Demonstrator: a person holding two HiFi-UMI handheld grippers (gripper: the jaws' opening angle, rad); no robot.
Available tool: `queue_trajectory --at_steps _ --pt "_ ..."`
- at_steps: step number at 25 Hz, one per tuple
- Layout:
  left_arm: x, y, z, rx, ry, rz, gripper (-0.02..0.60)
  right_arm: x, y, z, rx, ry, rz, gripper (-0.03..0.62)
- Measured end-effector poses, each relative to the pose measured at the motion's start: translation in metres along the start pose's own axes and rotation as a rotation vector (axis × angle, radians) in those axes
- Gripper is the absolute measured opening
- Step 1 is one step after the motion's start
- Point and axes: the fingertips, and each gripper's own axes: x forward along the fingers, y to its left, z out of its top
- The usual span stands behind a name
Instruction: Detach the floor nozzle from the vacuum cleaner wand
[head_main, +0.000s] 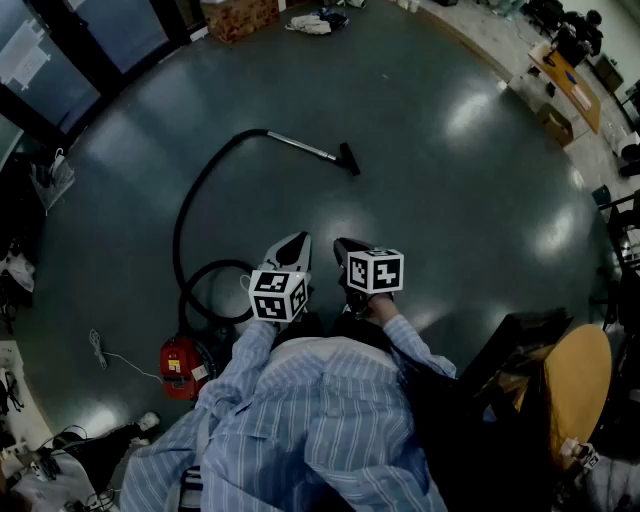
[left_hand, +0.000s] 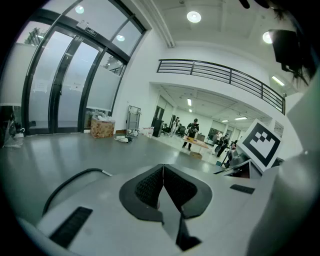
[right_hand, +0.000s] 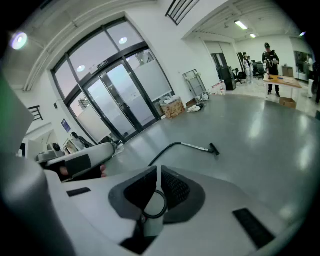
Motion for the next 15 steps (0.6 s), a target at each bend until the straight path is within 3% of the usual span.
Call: queue_trajectory --at_steps 15 --pt "-0.01 0.009 0.001 0.023 0.006 -0.023 0.008 0.001 0.01 0.002 0.066 -0.061 -0.002 0.034"
